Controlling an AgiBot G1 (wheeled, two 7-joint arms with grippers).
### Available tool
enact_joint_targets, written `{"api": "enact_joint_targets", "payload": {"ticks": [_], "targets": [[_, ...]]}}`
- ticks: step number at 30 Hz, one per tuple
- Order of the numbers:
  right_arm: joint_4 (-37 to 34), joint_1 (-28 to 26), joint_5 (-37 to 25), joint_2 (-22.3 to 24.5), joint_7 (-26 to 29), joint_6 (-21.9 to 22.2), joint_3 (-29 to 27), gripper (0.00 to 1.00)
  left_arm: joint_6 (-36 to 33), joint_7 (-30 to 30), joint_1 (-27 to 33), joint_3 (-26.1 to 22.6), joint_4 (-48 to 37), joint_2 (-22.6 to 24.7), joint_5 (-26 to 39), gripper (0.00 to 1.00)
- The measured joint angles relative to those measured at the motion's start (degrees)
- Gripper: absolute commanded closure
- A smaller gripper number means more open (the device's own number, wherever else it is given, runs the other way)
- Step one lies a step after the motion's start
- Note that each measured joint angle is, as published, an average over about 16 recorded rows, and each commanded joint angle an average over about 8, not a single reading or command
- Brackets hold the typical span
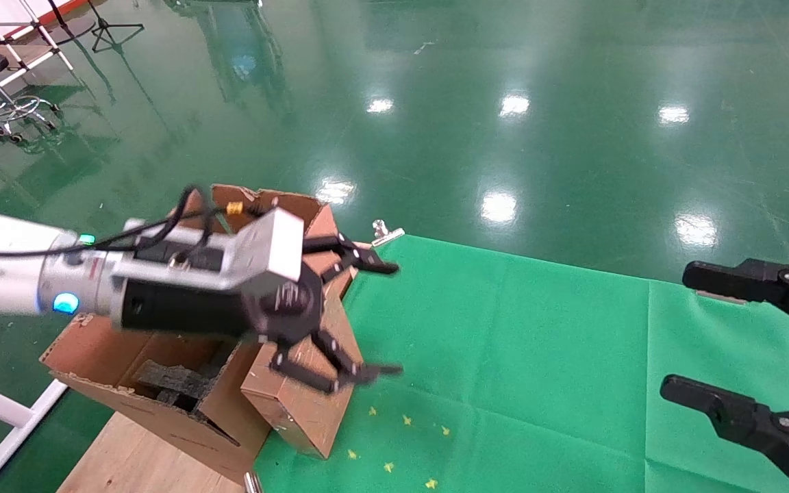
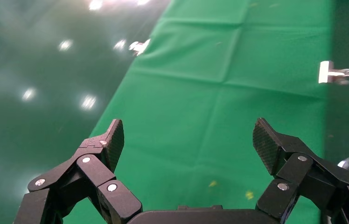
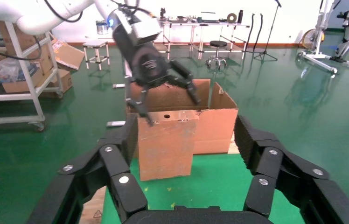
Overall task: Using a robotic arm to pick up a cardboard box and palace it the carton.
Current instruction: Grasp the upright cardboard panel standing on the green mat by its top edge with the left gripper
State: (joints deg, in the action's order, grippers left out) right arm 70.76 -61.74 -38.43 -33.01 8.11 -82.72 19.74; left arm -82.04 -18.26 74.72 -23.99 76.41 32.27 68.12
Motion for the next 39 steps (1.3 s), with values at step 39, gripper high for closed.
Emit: {"api": "enact_joint_targets", "payload": {"ticks": [39], "targets": [[0.00, 0.00, 0.00, 0.00, 0.00, 0.00, 0.00, 1.00, -5.43, -55.34, 18.90, -18.48, 0.92, 2.96, 30.74, 0.00]]}}
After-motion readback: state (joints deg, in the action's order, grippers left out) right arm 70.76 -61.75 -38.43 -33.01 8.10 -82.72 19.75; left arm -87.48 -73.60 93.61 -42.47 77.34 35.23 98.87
